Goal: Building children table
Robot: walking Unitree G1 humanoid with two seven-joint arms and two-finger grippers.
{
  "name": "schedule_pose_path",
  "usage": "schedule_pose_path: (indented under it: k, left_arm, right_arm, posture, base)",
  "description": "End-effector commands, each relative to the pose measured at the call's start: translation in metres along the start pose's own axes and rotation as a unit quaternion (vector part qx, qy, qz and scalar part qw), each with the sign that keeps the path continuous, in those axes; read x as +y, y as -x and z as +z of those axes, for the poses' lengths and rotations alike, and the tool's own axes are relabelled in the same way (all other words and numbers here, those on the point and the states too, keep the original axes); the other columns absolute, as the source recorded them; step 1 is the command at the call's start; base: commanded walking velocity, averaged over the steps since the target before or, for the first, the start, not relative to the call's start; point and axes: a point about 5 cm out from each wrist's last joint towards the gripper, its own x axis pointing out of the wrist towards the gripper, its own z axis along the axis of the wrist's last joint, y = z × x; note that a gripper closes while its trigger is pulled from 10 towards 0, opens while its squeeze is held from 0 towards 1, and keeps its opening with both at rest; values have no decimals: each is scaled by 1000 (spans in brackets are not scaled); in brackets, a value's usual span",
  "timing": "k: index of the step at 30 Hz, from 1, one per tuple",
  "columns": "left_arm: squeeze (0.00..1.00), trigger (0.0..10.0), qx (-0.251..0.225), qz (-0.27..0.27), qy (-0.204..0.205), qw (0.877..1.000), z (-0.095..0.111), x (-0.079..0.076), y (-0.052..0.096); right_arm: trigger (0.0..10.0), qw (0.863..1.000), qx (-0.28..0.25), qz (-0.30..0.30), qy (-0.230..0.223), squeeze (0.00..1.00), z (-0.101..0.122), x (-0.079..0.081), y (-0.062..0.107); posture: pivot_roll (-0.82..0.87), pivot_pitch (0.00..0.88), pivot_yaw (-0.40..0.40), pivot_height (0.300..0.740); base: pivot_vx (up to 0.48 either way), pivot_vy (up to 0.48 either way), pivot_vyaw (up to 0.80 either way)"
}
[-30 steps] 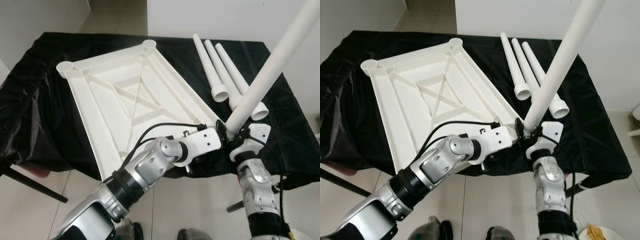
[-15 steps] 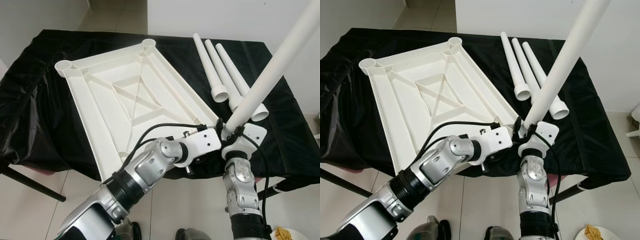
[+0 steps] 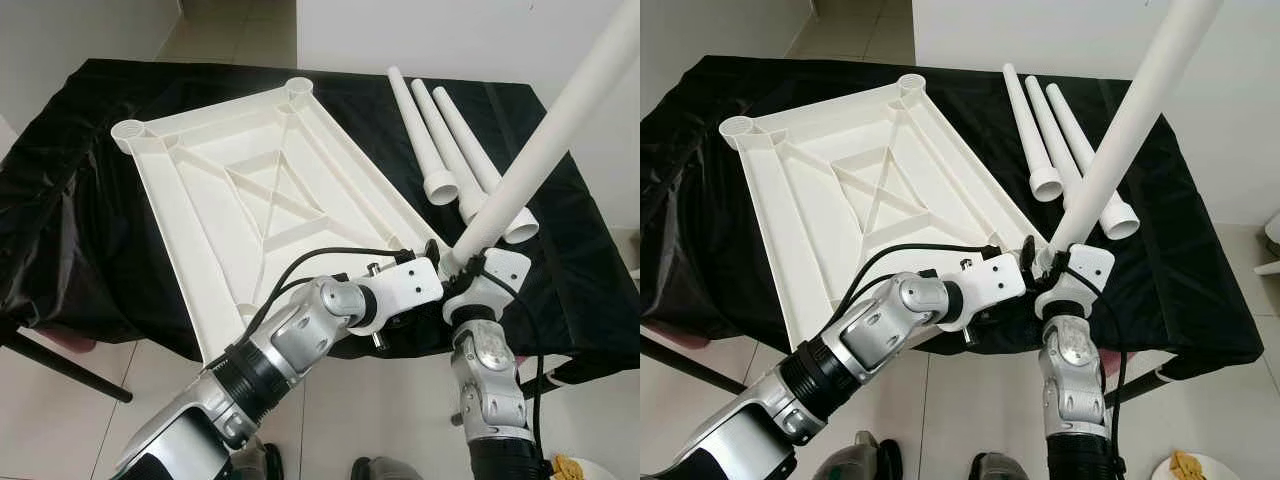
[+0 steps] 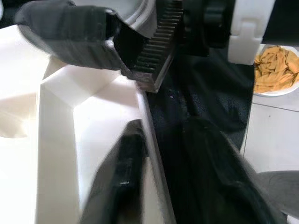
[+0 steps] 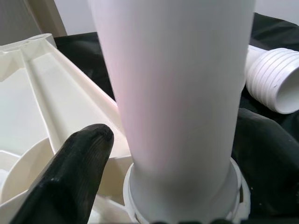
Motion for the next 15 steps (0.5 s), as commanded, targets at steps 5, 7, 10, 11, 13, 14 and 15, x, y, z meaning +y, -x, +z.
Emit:
schedule_pose_path:
  k: [5, 7, 10, 11, 13, 14, 15]
  left_arm:
    - [1000, 10000, -9, -34, 13, 999, 2, -9, -1]
    - [1000, 10000, -7, -25, 4, 1000, 3, -7, -1]
    - [114, 10000, -16, -11, 18, 1000, 5, -1, 1]
    - [114, 10000, -16, -11, 18, 1000, 5, -1, 1]
    - [0, 10000, -27, -4, 17, 999, 9, 3, 4]
    - [0, 10000, -31, 1, 16, 999, 11, 5, 6]
    - [0, 10000, -36, 6, 13, 999, 13, 8, 9]
  right_arm:
    - [10000, 1000, 1, 19, -3, 0, -1, 1, 4]
    - [10000, 1000, -1, 20, -9, 0, 0, 1, 5]
    - [10000, 999, -1, 32, -7, 0, 0, 2, 8]
    - [10000, 999, -1, 32, -7, 0, 0, 2, 8]
    - [10000, 999, -7, 36, -15, 0, 2, 3, 10]
    - [10000, 999, -13, 36, -22, 0, 3, 2, 11]
    - [10000, 999, -20, 35, -27, 0, 5, 0, 13]
  posture:
    - [-66, 73, 13, 740]
    - [-64, 75, 13, 740]
    - [-66, 78, 16, 740]
    - [-66, 78, 16, 740]
    - [-66, 82, 18, 740]
    - [-65, 86, 18, 740]
    - [-64, 88, 19, 740]
  base:
    - [0, 0, 0]
    - [0, 0, 0]
    - [0, 0, 0]
    - [0, 0, 0]
    - [0, 0, 0]
    - [0, 0, 0]
    - [0, 0, 0]
